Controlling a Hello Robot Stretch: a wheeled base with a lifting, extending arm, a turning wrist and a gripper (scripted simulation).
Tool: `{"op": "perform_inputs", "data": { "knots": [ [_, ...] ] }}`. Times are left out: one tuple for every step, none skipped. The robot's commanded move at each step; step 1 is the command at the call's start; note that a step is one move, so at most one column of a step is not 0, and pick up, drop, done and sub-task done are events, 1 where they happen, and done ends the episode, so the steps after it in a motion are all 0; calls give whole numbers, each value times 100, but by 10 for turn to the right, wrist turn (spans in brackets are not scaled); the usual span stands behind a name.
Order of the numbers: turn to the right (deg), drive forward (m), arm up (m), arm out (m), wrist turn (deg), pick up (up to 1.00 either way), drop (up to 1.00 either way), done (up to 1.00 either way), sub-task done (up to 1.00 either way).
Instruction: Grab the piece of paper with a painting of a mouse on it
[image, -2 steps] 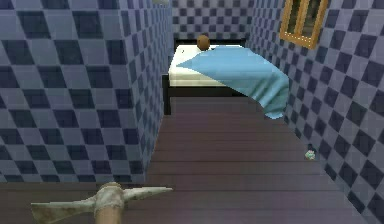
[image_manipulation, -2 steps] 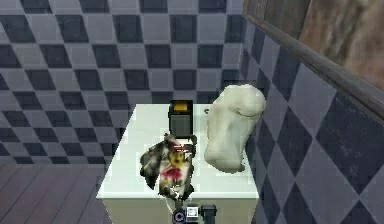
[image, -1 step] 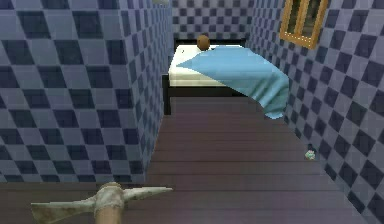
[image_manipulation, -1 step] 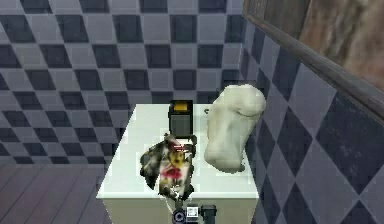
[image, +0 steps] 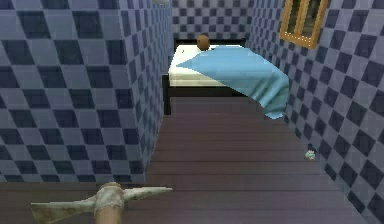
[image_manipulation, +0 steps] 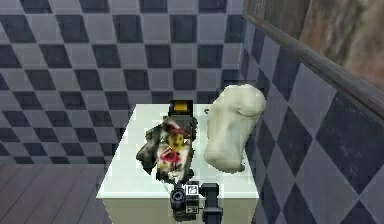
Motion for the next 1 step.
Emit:
{"op": "perform_inputs", "data": {
  "knots": [
    [0, 0, 0, 0, 0, 0, 0, 100, 0]
  ]
}}
